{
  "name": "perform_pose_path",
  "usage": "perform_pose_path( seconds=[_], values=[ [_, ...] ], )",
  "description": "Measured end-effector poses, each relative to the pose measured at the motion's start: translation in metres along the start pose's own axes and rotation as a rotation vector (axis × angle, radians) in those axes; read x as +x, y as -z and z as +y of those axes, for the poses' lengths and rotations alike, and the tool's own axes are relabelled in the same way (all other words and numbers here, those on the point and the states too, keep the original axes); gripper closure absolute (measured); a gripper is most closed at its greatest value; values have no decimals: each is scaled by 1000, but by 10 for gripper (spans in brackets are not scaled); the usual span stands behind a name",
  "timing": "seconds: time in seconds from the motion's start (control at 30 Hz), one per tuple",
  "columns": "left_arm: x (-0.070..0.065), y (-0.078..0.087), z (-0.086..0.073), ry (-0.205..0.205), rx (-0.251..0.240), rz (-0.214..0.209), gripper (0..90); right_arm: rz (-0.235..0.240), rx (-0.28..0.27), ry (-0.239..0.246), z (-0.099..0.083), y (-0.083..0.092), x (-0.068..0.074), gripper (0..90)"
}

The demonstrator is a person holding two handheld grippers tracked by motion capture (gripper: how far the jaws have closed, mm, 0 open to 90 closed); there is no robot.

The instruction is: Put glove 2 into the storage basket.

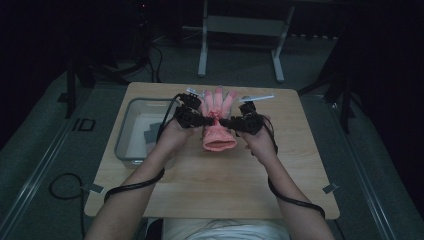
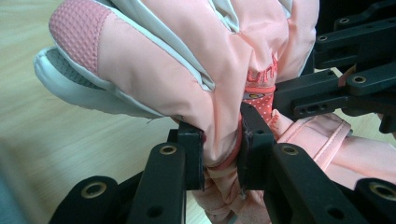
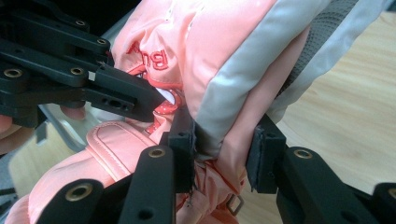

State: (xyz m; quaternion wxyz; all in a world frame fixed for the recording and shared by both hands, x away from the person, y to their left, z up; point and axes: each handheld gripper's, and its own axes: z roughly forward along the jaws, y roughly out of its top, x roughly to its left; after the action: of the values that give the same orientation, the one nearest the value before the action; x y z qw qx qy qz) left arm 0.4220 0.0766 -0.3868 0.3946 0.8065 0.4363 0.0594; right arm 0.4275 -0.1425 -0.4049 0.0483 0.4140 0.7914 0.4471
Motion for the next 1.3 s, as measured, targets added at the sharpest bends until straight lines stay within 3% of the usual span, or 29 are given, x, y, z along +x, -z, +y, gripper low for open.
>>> perform_pose_path(
  seconds=[0.3,0.8,0.87,1.1,1.3],
  values=[
    [23,43,-2,10,4,68,745,48,-22,28,26,-22,33,672],
    [72,98,-30,68,25,157,744,141,-5,62,50,-80,87,671],
    [85,107,-37,78,39,170,744,158,1,63,53,-95,98,671],
    [112,107,-54,126,52,173,744,173,25,57,53,-128,110,670],
    [132,83,-71,169,86,162,744,166,64,32,41,-154,103,671]
  ],
)
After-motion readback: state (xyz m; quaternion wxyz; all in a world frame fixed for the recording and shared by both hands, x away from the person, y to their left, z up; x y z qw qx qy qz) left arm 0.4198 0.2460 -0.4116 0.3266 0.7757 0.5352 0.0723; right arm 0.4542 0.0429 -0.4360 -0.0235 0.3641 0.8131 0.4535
